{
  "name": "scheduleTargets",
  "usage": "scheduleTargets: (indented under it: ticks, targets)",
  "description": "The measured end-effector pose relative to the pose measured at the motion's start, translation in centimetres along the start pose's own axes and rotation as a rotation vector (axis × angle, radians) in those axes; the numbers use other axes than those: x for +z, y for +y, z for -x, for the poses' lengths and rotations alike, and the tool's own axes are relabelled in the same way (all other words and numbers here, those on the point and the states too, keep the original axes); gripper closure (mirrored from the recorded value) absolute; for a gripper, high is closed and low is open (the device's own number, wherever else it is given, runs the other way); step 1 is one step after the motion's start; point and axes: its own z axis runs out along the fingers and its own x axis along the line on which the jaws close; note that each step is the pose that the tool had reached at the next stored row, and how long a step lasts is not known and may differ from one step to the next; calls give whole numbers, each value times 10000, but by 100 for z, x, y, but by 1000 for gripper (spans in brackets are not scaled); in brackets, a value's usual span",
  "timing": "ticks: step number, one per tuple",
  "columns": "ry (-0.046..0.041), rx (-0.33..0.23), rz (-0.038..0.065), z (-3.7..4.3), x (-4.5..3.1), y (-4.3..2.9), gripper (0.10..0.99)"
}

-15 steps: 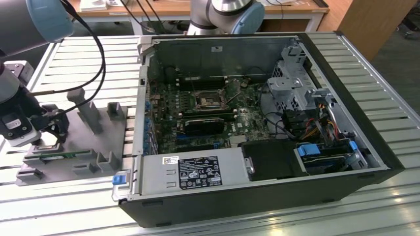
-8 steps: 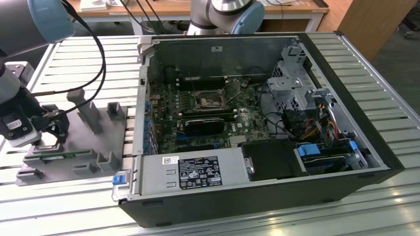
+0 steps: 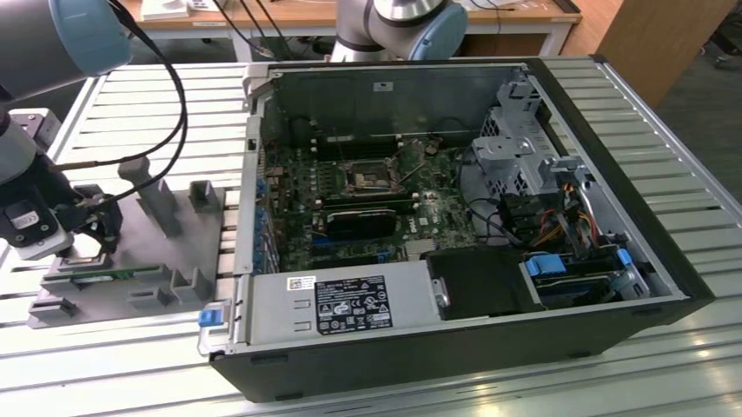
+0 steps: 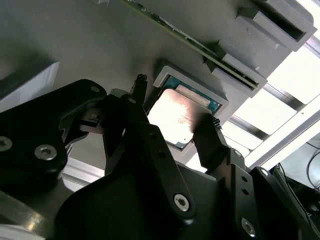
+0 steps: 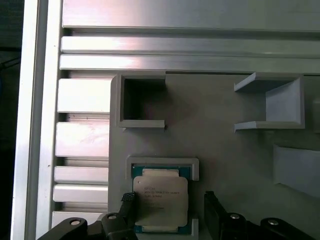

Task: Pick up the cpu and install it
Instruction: 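Pick up the cpu and move it towards the insertion slot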

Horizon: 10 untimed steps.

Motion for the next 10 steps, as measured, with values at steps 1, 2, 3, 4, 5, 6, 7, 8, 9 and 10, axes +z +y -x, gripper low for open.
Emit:
scheduleTargets:
  ticks: [1, 2, 3, 4, 5, 6, 7, 8, 9, 10]
  targets:
    - [10, 0, -5, -2, -49, 2, 439]
    - [25, 1, -14, -5, -97, 4, 439]
    - [24, 1, -13, -5, -129, 7, 439]
    - [25, 0, -14, -9, -145, 7, 439]
    - [21, 1, -12, -17, -145, 8, 439]
    - [24, 1, -13, -32, -146, 8, 439]
    - [25, 0, -14, -49, -146, 8, 439]
    - [26, 1, -14, -64, -144, 8, 439]
    - [28, 0, -11, -64, -136, 7, 439]
    - [40, 1, -13, -65, -128, 7, 439]
